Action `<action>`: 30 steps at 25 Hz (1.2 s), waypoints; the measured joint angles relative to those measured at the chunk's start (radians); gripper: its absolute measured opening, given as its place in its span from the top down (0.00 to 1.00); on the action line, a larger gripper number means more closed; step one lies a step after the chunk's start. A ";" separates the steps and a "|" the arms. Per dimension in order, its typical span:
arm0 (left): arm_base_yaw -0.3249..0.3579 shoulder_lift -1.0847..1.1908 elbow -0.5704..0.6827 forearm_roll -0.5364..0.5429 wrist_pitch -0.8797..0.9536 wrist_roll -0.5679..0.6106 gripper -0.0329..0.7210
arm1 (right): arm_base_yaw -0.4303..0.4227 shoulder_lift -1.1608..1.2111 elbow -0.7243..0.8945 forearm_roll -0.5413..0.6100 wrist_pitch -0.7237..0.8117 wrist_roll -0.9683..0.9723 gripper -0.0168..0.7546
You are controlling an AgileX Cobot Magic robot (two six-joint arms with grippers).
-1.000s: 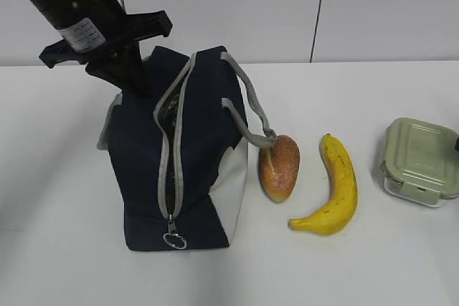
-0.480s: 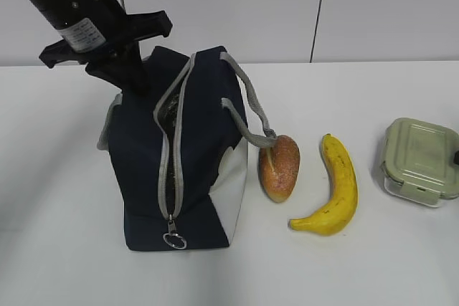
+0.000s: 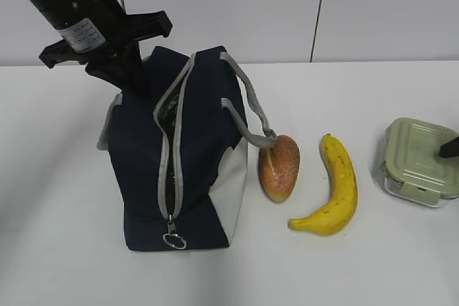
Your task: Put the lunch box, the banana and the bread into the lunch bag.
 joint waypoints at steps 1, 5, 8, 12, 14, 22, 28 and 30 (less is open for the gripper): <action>0.000 0.000 0.000 0.000 0.000 0.000 0.96 | 0.000 0.005 0.000 0.005 0.000 -0.005 0.26; 0.000 0.000 0.000 0.000 0.001 0.000 0.96 | 0.000 0.026 -0.016 0.020 -0.006 -0.028 0.19; 0.000 0.000 0.000 0.000 0.002 0.000 0.96 | 0.000 0.065 -0.043 0.039 0.005 -0.043 0.19; 0.000 0.000 0.000 0.000 0.003 0.000 0.96 | 0.000 0.112 -0.086 0.043 0.032 -0.048 0.20; 0.000 0.000 0.000 0.000 0.003 0.000 0.96 | 0.000 0.129 -0.104 0.049 0.049 -0.055 0.21; 0.000 0.000 0.000 0.000 0.003 0.000 0.96 | 0.000 0.198 -0.144 0.073 0.131 -0.087 0.21; 0.000 0.000 0.000 0.000 0.003 0.000 0.96 | -0.002 0.203 -0.145 0.086 0.136 -0.103 0.27; 0.000 0.000 0.000 0.000 0.003 0.000 0.96 | -0.001 0.203 -0.145 0.095 0.139 -0.107 0.34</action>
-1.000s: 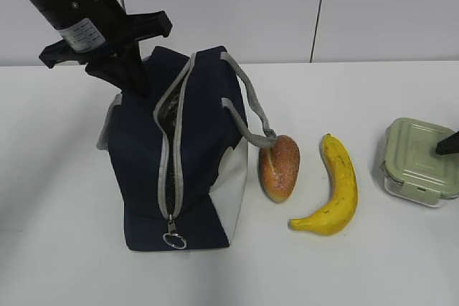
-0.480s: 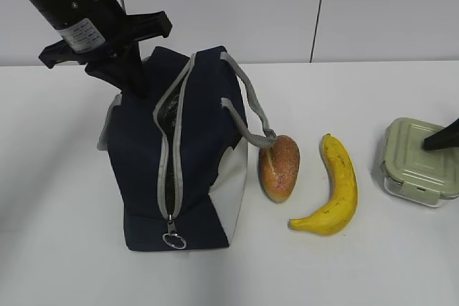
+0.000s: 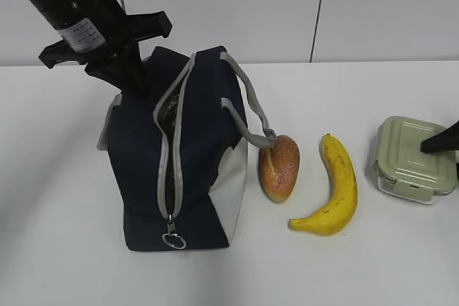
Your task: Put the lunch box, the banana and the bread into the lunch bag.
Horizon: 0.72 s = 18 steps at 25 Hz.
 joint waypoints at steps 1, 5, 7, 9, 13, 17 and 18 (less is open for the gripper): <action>0.000 0.000 0.000 0.000 0.000 0.000 0.96 | 0.000 0.000 0.000 0.005 0.008 -0.002 0.38; 0.000 0.000 0.000 0.000 0.000 0.000 0.96 | 0.000 0.000 -0.002 0.028 0.030 -0.008 0.48; 0.000 0.000 0.000 0.001 0.000 0.000 0.96 | 0.000 0.001 -0.002 0.040 0.030 -0.010 0.49; 0.000 0.000 0.000 0.001 0.000 0.000 0.96 | 0.000 0.002 -0.002 0.079 0.028 -0.010 0.49; 0.000 0.000 0.000 0.001 0.000 0.000 0.96 | 0.000 0.003 -0.002 0.261 0.070 -0.037 0.49; 0.000 0.000 0.000 -0.006 -0.006 0.000 0.96 | 0.009 0.003 -0.002 0.408 0.074 -0.079 0.49; 0.000 0.000 0.000 -0.013 -0.009 0.000 0.96 | 0.017 -0.002 -0.002 0.422 0.068 -0.084 0.49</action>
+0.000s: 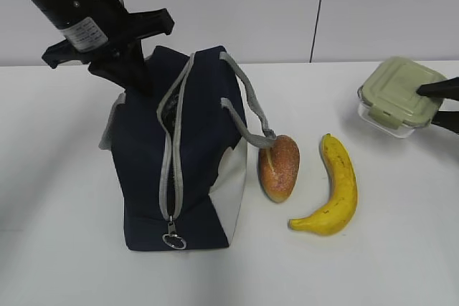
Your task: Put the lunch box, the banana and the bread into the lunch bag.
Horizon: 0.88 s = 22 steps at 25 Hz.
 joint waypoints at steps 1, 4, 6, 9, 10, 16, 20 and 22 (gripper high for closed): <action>0.000 0.000 0.000 -0.009 -0.003 0.000 0.96 | 0.015 -0.008 0.000 0.008 -0.006 -0.004 0.49; 0.000 0.000 0.000 -0.044 -0.022 0.010 0.96 | 0.090 -0.048 0.000 0.024 -0.012 -0.006 0.49; 0.000 0.000 0.000 -0.070 -0.032 0.017 0.96 | 0.157 -0.081 -0.002 0.028 -0.010 -0.006 0.49; 0.000 0.000 0.000 -0.102 -0.043 0.033 0.96 | 0.256 -0.142 -0.029 0.016 0.001 0.035 0.49; 0.000 0.000 0.000 -0.107 -0.044 0.039 0.96 | 0.286 -0.165 -0.043 0.009 0.005 0.060 0.49; 0.000 0.000 0.000 -0.124 -0.051 0.052 0.96 | 0.372 -0.273 -0.132 -0.017 0.037 0.245 0.49; 0.000 0.000 0.000 -0.164 -0.056 0.075 0.96 | 0.401 -0.296 -0.149 -0.028 0.041 0.338 0.49; 0.000 0.000 0.000 -0.189 -0.061 0.086 0.96 | 0.435 -0.296 -0.149 -0.048 0.041 0.366 0.49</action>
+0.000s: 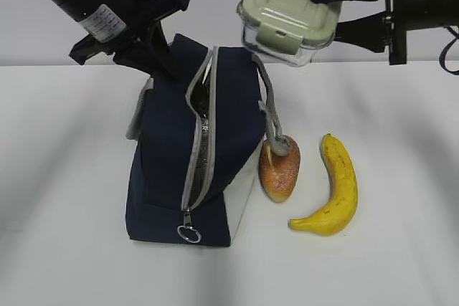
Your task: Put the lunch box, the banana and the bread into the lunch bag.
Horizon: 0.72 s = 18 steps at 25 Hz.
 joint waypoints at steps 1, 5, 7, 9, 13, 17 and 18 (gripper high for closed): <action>0.000 0.000 0.000 -0.009 -0.002 0.003 0.96 | 0.017 0.000 0.000 -0.009 0.000 0.013 0.49; 0.000 0.000 0.000 -0.026 -0.013 0.010 0.96 | 0.080 0.000 0.000 -0.026 0.008 0.034 0.49; 0.000 0.000 0.000 -0.027 -0.015 0.010 0.96 | 0.106 0.000 0.000 -0.034 0.002 0.039 0.49; 0.000 0.000 0.000 -0.029 -0.015 0.010 0.96 | 0.134 0.005 0.000 -0.041 -0.010 0.043 0.49; 0.000 0.000 0.000 -0.031 -0.015 0.010 0.96 | 0.183 0.033 0.000 -0.082 -0.031 0.045 0.49; 0.000 0.000 0.000 -0.032 -0.016 0.010 0.96 | 0.194 0.060 0.000 -0.152 -0.055 0.059 0.49; 0.000 0.000 0.000 -0.033 -0.017 0.010 0.96 | 0.194 0.064 0.000 -0.173 -0.068 0.071 0.49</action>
